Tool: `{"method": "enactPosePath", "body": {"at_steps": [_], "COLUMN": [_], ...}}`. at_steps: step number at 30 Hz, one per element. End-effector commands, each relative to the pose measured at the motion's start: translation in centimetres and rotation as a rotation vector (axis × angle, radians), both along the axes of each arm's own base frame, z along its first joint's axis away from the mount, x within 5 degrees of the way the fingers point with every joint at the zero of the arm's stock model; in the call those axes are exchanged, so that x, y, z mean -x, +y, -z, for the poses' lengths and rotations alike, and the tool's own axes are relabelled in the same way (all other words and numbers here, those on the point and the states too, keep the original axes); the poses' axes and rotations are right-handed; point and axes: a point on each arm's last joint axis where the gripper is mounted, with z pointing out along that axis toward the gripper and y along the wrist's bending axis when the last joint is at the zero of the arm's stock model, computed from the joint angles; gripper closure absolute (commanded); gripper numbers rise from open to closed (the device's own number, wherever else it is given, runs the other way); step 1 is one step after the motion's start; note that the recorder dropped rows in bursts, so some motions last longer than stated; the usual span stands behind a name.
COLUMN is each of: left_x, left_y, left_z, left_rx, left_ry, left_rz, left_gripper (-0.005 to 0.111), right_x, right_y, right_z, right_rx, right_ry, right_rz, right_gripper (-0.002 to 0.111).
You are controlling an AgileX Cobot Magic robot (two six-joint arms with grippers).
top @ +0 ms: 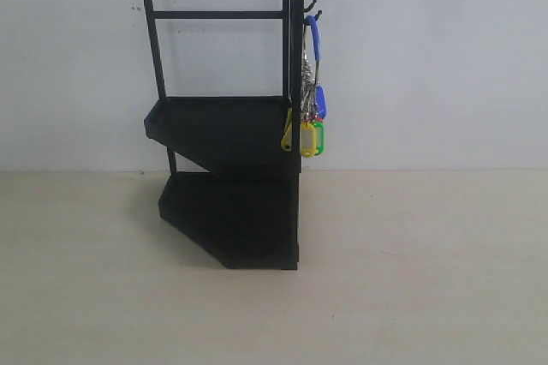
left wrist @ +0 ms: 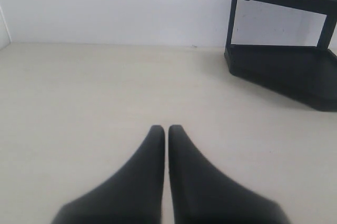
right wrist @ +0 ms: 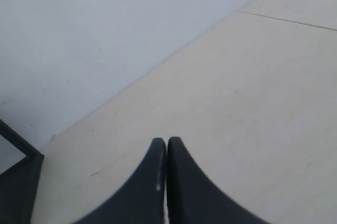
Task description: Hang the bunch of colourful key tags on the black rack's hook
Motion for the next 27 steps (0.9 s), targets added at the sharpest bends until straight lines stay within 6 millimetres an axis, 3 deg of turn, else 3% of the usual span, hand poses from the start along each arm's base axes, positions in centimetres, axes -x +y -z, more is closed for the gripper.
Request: {"method": "enactPosePath", "body": {"at_steps": [1, 7, 16, 27], "left_x": [0.0, 0.0, 0.0, 0.0], "left_y": [0.0, 0.0, 0.0, 0.0], "left_z": [-0.1, -0.1, -0.1, -0.1], "left_rx": [0.003, 0.003, 0.003, 0.003], "left_ry": [-0.001, -0.001, -0.001, -0.001], "left_rz": [-0.002, -0.002, -0.002, -0.002], "left_gripper": [0.102, 0.102, 0.102, 0.102], "right_x": [0.2, 0.1, 0.1, 0.0], "right_y": [0.4, 1.1, 1.3, 1.6], "right_z": [0.1, -0.2, 0.1, -0.5], "right_rx": [0.014, 0.122, 0.230, 0.233], "right_ry": [-0.014, -0.029, 0.008, -0.063], "right_rz": [-0.054, -0.188, -0.227, -0.279], "right_gripper": [0.108, 0.108, 0.108, 0.108]}}
